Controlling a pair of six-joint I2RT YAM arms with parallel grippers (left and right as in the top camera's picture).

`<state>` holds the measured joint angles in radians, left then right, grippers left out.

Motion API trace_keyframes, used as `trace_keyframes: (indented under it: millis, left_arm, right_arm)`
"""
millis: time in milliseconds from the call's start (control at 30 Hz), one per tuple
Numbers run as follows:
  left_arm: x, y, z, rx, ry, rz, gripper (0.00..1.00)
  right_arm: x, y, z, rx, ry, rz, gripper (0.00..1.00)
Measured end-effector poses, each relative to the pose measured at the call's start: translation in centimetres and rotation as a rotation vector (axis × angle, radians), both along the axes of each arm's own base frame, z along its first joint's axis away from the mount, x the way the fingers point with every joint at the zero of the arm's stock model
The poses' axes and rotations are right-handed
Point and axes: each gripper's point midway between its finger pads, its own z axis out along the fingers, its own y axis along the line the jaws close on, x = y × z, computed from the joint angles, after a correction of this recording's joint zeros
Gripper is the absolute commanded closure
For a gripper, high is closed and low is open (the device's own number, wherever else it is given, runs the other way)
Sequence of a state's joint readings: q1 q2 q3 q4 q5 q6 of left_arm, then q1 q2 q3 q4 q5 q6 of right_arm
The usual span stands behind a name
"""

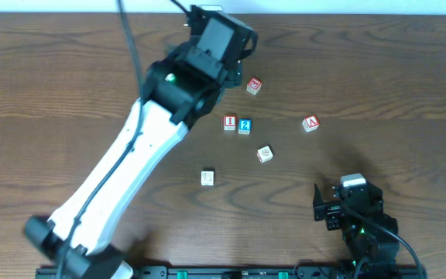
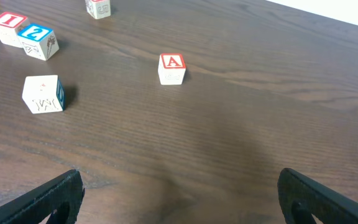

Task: Spell out Ai2

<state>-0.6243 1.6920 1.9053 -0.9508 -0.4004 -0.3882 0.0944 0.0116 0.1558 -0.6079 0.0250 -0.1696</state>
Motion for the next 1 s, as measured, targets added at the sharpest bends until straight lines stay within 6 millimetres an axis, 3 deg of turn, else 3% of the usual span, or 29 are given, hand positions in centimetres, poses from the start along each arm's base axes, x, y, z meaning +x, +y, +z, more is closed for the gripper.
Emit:
trace_keyframes:
  millis: [167, 367, 567, 800, 1000]
  left_arm:
    - [-2.5, 2.9, 3.8, 0.007, -0.065, 0.036, 0.05]
    - [-6.0, 6.1, 5.2, 0.065, -0.048, 0.053, 0.05]
    - [-8.2, 7.8, 3.7, 0.153, 0.049, 0.051, 0.05]
    - [-12.2, 10.9, 1.1, 0.323, 0.253, 0.029, 0.05]
    - [-13.8, 13.4, 2.8, 0.334, 0.215, 0.069, 0.05]
  right_arm:
    - [0.0, 0.0, 0.0, 0.0, 0.0, 0.0, 0.01]
    - [0.0, 0.0, 0.0, 0.0, 0.0, 0.0, 0.01]
    - [0.0, 0.0, 0.0, 0.0, 0.0, 0.0, 0.01]
    - [0.0, 0.0, 0.0, 0.0, 0.0, 0.0, 0.01]
    - [0.0, 0.0, 0.0, 0.0, 0.0, 0.0, 0.01]
